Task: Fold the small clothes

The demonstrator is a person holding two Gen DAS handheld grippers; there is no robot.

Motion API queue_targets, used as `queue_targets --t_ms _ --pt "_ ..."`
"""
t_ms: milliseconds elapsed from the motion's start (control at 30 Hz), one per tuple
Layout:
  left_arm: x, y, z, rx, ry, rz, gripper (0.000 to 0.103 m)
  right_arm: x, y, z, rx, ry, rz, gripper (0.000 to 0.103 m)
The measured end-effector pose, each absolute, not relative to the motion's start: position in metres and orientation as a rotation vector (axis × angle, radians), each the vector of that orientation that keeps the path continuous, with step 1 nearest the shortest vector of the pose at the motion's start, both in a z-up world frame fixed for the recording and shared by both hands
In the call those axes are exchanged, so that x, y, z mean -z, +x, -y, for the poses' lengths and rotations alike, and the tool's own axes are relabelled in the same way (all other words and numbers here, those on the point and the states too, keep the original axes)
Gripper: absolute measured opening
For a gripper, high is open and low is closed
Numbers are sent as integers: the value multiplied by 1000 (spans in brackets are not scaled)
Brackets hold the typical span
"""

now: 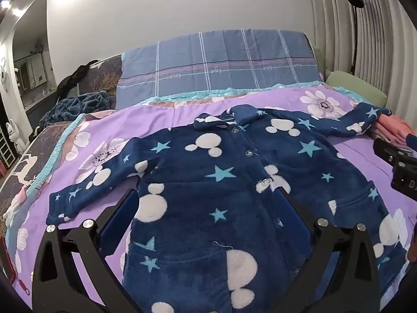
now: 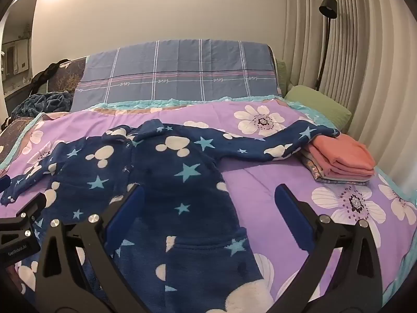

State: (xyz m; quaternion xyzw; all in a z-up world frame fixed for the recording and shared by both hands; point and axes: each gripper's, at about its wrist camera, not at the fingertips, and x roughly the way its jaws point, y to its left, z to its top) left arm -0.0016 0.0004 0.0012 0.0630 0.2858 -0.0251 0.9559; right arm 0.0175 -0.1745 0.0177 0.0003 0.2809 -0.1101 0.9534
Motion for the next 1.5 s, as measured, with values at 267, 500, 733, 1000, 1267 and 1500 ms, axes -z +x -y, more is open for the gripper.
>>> queue_targets --t_ms 267,500,733,1000,1267,1500 --pt "1 -3 2 40 146 -591 102 -16 17 170 234 -23 -557 101" --pt "1 -2 -5 43 115 -590 102 -15 16 172 231 -3 -553 101" --pt "7 -1 -7 38 109 -607 102 -9 18 170 219 -4 -581 101" --pt "17 3 -10 38 96 -649 102 7 26 165 173 -14 -705 101" --pt "32 12 -11 56 82 -722 102 26 38 170 200 11 -790 101" --pt "40 18 -11 77 69 -751 102 30 43 169 201 16 -804 101"
